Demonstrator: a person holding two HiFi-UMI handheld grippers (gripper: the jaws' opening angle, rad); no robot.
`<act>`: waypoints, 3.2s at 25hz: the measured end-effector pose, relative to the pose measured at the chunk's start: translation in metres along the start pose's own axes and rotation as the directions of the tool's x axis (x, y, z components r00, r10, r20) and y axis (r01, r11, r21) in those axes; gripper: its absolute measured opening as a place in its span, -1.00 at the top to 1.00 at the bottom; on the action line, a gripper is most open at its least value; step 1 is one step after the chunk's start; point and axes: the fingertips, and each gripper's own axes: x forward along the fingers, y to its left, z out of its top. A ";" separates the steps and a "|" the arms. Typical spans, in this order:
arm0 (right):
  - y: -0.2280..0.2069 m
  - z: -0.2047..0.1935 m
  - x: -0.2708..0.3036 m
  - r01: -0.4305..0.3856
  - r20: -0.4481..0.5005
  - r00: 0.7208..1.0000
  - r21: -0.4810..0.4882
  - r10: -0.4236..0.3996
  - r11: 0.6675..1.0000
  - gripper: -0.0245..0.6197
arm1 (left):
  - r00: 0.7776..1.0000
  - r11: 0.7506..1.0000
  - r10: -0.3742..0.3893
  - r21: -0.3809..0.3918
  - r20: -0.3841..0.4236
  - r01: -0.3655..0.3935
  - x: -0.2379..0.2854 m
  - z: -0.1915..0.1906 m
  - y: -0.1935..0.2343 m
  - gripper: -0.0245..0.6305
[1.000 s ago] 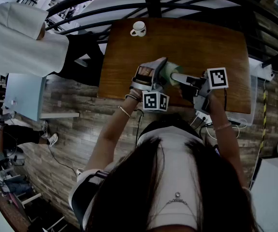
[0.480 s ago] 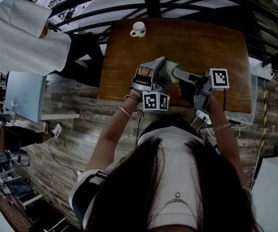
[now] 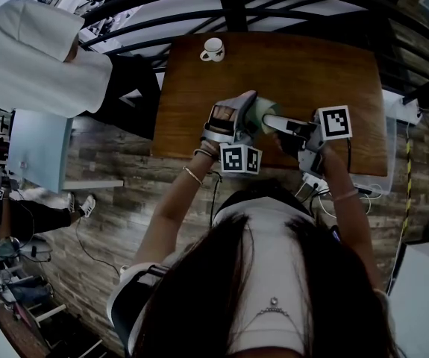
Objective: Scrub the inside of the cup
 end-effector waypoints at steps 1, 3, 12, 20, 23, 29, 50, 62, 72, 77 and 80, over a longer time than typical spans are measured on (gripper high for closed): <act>0.000 -0.001 0.001 0.013 -0.014 1.000 -0.023 -0.013 1.000 0.68 | 1.000 1.000 -0.001 0.002 0.002 0.001 0.000 0.000 0.000 -0.14; 0.001 -0.003 0.001 0.035 -0.042 0.998 -0.072 -0.038 0.997 0.68 | 1.000 1.000 -0.004 0.008 0.005 0.004 0.001 0.002 -0.001 -0.14; -0.006 -0.014 -0.001 0.149 -0.135 0.972 -0.273 -0.191 0.950 0.68 | 1.000 0.999 -0.022 0.038 0.008 0.022 0.001 0.005 -0.008 -0.14; -0.010 -0.027 -0.002 0.197 -0.215 0.923 -0.446 -0.318 0.873 0.68 | 0.999 0.998 -0.051 0.043 0.012 0.051 0.000 0.008 -0.016 -0.14; -0.012 -0.031 -0.004 0.201 -0.240 0.903 -0.500 -0.358 0.842 0.68 | 0.998 0.997 -0.068 0.036 0.012 0.067 0.002 0.011 -0.019 -0.14; -0.015 -0.040 -0.005 0.193 -0.289 0.849 -0.610 -0.442 0.769 0.68 | 0.995 0.994 -0.095 0.047 0.010 0.094 -0.001 0.011 -0.023 -0.14; -0.026 -0.059 -0.015 0.098 -0.348 0.662 -0.838 -0.664 0.537 0.68 | 0.992 0.988 -0.126 0.091 0.020 0.124 -0.005 0.013 -0.039 -0.14; -0.030 -0.057 -0.020 0.116 -0.292 0.632 -0.880 -0.718 0.460 0.68 | 0.993 0.990 -0.116 0.082 -0.005 0.116 -0.005 0.013 -0.036 -0.14; -0.032 -0.036 -0.026 0.229 -0.214 0.688 -0.843 -0.694 0.486 0.68 | 0.990 0.988 -0.135 -0.081 -0.040 0.131 0.007 0.005 -0.038 -0.14; -0.032 -0.030 -0.031 0.273 -0.177 0.702 -0.828 -0.690 0.490 0.68 | 0.986 0.973 -0.159 -0.177 -0.059 0.146 0.011 0.003 -0.044 -0.14; -0.032 -0.026 -0.033 0.290 -0.162 0.704 -0.823 -0.691 0.489 0.68 | 0.982 0.964 -0.172 -0.218 -0.077 0.152 0.013 0.001 -0.045 -0.14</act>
